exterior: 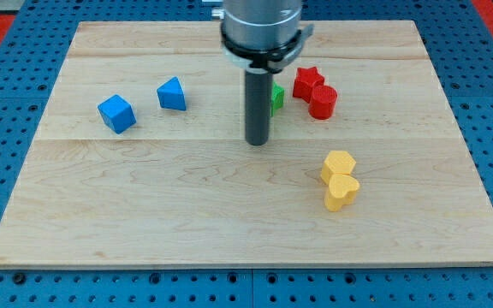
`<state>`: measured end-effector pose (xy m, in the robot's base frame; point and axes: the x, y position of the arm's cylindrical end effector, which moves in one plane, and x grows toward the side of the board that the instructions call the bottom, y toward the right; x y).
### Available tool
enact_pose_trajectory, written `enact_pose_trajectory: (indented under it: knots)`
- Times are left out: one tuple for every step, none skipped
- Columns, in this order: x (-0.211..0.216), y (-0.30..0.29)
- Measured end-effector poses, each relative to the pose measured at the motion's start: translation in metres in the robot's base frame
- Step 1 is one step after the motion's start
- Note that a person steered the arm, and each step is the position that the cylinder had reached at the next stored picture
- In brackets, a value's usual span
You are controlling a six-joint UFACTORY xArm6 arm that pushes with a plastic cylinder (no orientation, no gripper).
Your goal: Move your arm to the center left
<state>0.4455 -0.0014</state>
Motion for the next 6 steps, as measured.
enact_pose_trajectory:
  knots:
    - [0.011,-0.036]
    - [0.018,-0.094]
    - [0.018,-0.158]
    - [0.018,-0.221]
    - [0.001,-0.253]
    - [-0.006,-0.254]
